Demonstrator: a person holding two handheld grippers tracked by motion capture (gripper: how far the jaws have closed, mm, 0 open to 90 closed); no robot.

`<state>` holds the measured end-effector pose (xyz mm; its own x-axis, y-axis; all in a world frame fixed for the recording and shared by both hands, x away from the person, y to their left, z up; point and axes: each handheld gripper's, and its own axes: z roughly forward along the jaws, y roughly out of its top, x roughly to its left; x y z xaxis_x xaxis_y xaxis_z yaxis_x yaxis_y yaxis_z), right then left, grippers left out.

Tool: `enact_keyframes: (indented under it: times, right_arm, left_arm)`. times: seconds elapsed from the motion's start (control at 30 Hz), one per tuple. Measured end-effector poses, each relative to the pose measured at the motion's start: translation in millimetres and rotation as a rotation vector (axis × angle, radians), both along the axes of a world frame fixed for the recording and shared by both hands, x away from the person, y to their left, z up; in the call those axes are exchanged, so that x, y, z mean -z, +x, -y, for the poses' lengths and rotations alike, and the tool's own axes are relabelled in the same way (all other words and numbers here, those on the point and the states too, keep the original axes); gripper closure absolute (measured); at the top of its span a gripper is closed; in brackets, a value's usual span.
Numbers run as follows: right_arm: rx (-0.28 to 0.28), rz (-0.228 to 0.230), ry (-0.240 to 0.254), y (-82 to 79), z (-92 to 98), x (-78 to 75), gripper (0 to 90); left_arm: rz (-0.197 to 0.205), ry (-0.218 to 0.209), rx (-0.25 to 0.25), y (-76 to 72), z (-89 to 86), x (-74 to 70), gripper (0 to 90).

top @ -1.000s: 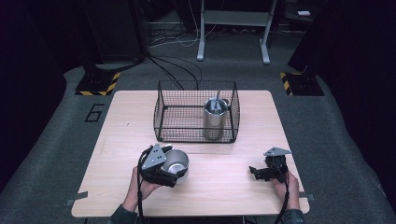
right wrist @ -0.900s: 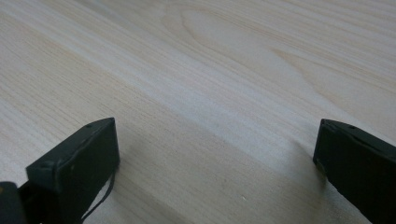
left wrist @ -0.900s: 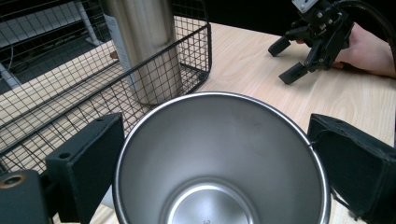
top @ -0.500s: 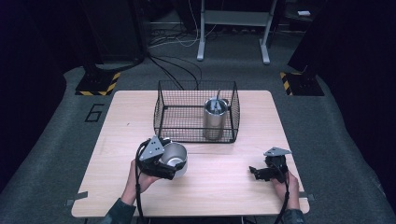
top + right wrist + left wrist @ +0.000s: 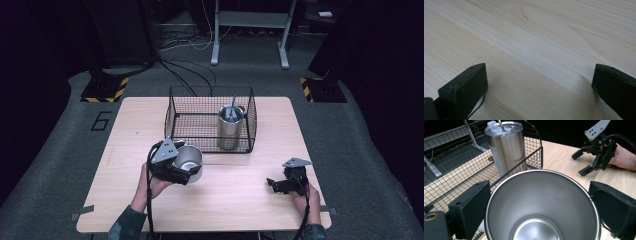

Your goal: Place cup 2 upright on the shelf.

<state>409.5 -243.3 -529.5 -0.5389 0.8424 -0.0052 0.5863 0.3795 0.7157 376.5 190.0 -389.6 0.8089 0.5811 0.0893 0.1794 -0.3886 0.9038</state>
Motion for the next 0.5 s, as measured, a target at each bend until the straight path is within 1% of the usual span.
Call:
enact_keyframes:
  times: [0.03, 0.13, 0.27, 0.3, 0.33, 0.37, 0.43, 0.5]
  right_arm:
    - [0.000, 0.000, 0.000, 0.0, 0.0, 0.0, 0.0]
    - [0.000, 0.000, 0.000, 0.0, 0.0, 0.0, 0.0]
    - [0.000, 0.000, 0.000, 0.0, 0.0, 0.0, 0.0]
    - [0.000, 0.000, 0.000, 0.0, 0.0, 0.0, 0.0]
    - [0.000, 0.000, 0.000, 0.0, 0.0, 0.0, 0.0]
    - [0.000, 0.000, 0.000, 0.0, 0.0, 0.0, 0.0]
    - [0.000, 0.000, 0.000, 0.0, 0.0, 0.0, 0.0]
    - [0.000, 0.000, 0.000, 0.0, 0.0, 0.0, 0.0]
  left_arm:
    - [0.001, -0.001, 0.000, 1.8, -0.1, -3.0, 6.6]
    - [0.002, -0.008, 0.002, 4.2, 0.0, -6.0, 6.6]
    - [0.011, 0.001, 0.005, 8.8, 0.4, -11.1, 6.6]
    - [0.010, -0.005, -0.001, 9.8, 0.6, -12.4, 6.6]
    - [0.020, -0.006, -0.004, 10.9, 1.0, -13.0, 6.6]
    - [0.021, 0.005, 0.001, 12.9, 1.6, -15.7, 6.6]
    - [0.023, 0.012, -0.002, 14.1, 1.8, -17.7, 6.6]
    - [0.025, 0.003, -0.004, 16.9, 1.6, -21.3, 6.6]
